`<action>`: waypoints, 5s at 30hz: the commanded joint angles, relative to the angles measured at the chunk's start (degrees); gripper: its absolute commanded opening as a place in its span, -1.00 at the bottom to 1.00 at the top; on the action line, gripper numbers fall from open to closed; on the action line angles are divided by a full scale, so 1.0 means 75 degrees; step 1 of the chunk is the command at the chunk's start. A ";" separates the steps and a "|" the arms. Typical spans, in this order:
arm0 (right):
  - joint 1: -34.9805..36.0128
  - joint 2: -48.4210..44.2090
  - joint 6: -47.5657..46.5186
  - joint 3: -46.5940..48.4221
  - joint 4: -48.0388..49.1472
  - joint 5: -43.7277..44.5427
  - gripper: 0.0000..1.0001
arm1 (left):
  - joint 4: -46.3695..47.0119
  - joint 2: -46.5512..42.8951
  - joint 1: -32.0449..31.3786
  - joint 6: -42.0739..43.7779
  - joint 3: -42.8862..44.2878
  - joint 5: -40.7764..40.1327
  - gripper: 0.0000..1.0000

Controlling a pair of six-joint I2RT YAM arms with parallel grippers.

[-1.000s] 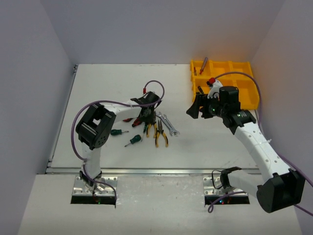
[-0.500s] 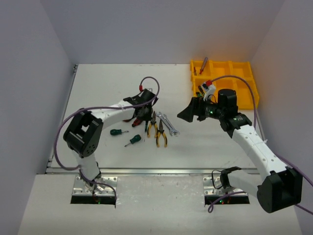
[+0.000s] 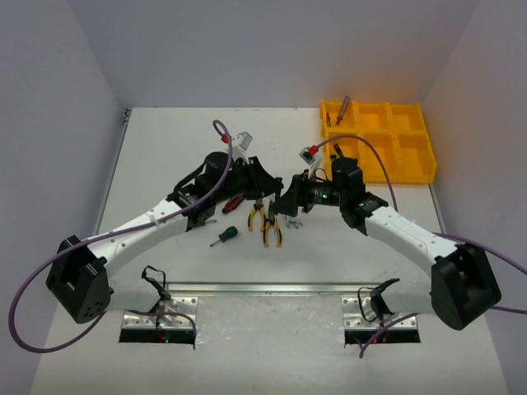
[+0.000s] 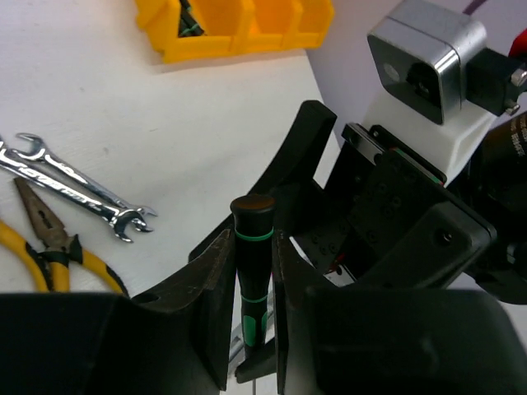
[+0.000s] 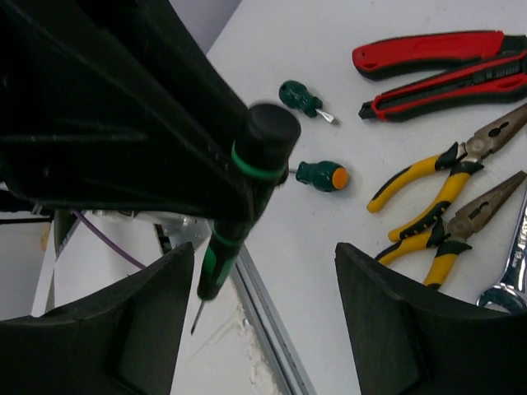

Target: Sort the tools into containers

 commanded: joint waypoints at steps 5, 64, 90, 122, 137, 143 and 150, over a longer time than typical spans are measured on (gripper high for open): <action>0.0079 -0.0125 0.0629 0.0095 0.1389 0.0048 -0.18 | 0.1942 -0.0374 -0.0179 -0.0663 -0.0694 0.0717 -1.00; -0.1345 0.0348 -0.2147 0.3912 -0.4618 0.4355 0.98 | -0.5093 -0.3543 -0.0016 0.2066 -0.0498 -0.5914 1.00; 0.2294 0.1640 0.0344 0.2891 -0.5563 0.7855 0.98 | -0.4892 -0.3566 0.0320 0.2177 -0.0692 -0.5665 1.00; 0.2364 -0.0855 -0.0379 0.0918 -0.4693 0.5877 0.98 | -0.5800 0.4568 0.3144 0.4262 0.3638 -0.1144 1.00; 0.2364 -0.1066 -0.0516 0.0684 -0.4329 0.5349 0.98 | -0.6064 0.5727 0.3331 0.4347 0.4114 -0.1621 0.72; 0.2364 -0.1125 -0.0514 0.0590 -0.4164 0.5256 0.98 | -0.5751 0.6009 0.3320 0.3899 0.4191 -0.1756 0.31; 0.2364 -0.1171 -0.0526 0.0531 -0.4089 0.5221 0.98 | -0.5338 0.6057 0.3202 0.3699 0.4208 -0.1694 -0.20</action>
